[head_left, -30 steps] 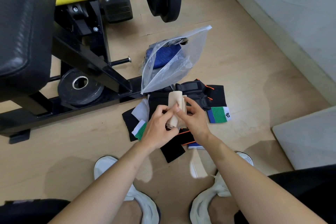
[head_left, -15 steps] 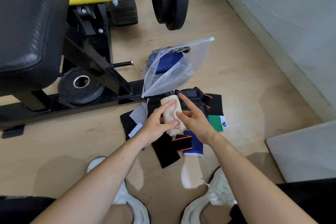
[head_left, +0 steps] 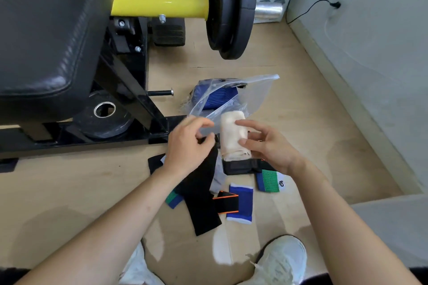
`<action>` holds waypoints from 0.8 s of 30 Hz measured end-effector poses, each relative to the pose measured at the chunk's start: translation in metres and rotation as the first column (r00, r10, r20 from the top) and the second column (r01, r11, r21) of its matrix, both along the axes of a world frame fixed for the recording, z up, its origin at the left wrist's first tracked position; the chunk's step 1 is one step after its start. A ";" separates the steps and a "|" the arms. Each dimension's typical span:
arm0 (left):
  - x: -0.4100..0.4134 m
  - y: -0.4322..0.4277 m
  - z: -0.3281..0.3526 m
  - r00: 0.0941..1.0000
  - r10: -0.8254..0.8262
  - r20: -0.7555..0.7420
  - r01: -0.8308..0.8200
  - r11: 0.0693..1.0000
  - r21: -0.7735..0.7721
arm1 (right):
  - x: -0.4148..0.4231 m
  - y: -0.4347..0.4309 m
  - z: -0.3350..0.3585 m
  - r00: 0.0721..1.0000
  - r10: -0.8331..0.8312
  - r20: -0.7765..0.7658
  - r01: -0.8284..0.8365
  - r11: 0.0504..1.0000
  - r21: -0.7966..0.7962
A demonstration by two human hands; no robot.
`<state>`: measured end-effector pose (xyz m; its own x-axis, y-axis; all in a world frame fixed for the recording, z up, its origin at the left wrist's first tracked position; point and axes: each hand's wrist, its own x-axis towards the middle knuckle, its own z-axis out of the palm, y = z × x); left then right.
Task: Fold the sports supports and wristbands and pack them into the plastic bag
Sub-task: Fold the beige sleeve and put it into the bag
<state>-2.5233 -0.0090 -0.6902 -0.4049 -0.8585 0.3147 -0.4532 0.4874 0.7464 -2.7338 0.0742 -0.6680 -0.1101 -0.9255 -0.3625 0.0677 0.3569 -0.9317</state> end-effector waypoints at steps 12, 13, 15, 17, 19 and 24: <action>-0.024 -0.111 0.033 0.940 -0.256 0.227 0.225 0.962 0.152 | 0.005 -0.107 0.011 0.951 -0.255 -0.174 0.250 0.967 -0.052; -0.024 -0.114 0.034 0.939 -0.272 0.211 0.246 0.958 0.145 | 0.008 -0.118 0.007 0.937 -0.276 -0.213 0.267 0.961 -0.071; -0.024 -0.117 0.030 0.936 -0.303 0.180 0.276 0.948 0.160 | 0.012 -0.138 -0.003 0.906 -0.304 -0.294 0.285 0.953 -0.105; -0.023 -0.119 0.026 0.941 -0.310 0.134 0.281 0.939 0.197 | 0.012 -0.152 -0.015 0.867 -0.300 -0.398 0.277 0.954 -0.114; -0.023 -0.120 0.023 0.949 -0.300 0.098 0.275 0.938 0.212 | 0.007 -0.154 -0.026 0.813 -0.206 -0.545 0.203 0.977 -0.067; -0.027 -0.124 0.032 0.959 -0.283 0.031 0.270 0.938 0.219 | -0.010 -0.112 -0.049 0.631 0.153 -0.760 0.028 0.975 0.220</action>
<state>-2.5506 -0.1327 -0.6583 -0.6485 -0.7538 0.1059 -0.3713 0.4347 0.8205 -2.7440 -0.0374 -0.7173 -0.3765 -0.8613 -0.3413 -0.6696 0.5075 -0.5423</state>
